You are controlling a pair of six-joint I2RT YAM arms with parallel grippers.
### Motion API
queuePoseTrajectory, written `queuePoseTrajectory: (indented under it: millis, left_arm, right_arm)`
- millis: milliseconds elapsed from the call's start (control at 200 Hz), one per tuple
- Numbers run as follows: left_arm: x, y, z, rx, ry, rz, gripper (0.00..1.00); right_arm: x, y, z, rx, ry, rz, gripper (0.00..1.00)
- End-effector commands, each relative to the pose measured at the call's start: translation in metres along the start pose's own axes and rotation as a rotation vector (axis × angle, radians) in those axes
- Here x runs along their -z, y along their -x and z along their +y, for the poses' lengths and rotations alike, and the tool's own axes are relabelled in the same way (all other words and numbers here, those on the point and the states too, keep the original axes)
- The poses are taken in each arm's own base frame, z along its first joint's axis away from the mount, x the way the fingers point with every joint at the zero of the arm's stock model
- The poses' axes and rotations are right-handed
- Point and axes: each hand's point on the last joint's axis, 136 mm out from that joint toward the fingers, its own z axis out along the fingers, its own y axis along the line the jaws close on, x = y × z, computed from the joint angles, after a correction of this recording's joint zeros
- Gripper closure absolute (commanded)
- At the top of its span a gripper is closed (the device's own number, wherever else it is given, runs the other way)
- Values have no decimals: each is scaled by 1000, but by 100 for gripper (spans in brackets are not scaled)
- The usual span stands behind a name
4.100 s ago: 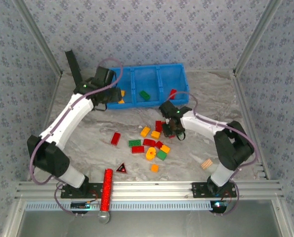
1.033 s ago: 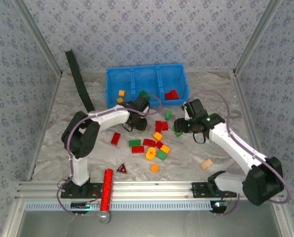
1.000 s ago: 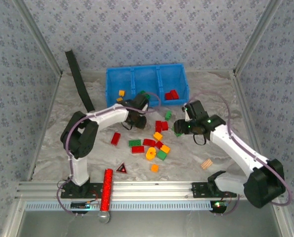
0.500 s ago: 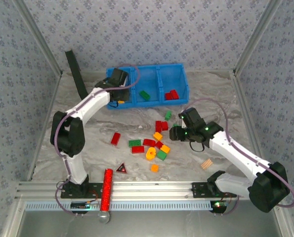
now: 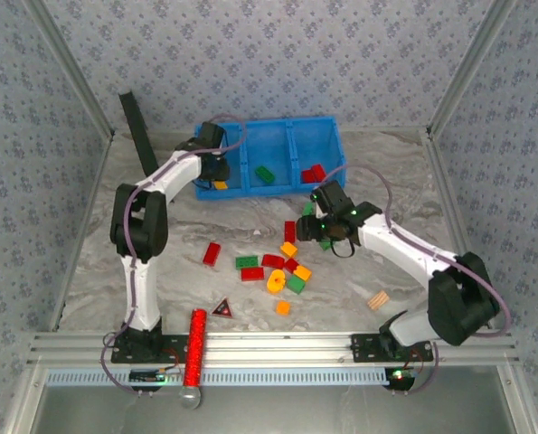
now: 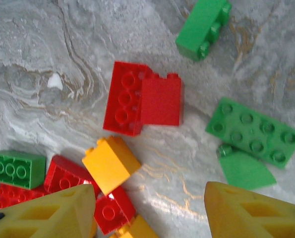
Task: Sort the legos into containers by color
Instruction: Place the lego in the container, then pick up the lego from the center of the table.
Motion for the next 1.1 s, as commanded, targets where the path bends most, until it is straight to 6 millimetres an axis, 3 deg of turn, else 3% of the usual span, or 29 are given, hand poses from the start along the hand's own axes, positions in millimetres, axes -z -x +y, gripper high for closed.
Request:
queuePoseTrajectory:
  millis: [0, 245, 390, 485, 1100]
  left_arm:
    - [2, 9, -6, 17, -38, -3, 77]
    - [-2, 6, -4, 15, -43, 10, 61]
    - [1, 8, -7, 14, -65, 1, 55]
    - [4, 9, -9, 15, -78, -2, 51]
    - [51, 17, -12, 18, -129, -59, 47]
  right_arm:
    - [-4, 19, 2, 46, -3, -23, 38]
    - [-29, 24, -2, 64, -12, 19, 40]
    - [-49, 17, -8, 80, -24, 84, 49]
    - [-58, 13, -12, 97, -39, 113, 49]
    - [-92, 7, -25, 135, -74, 169, 44]
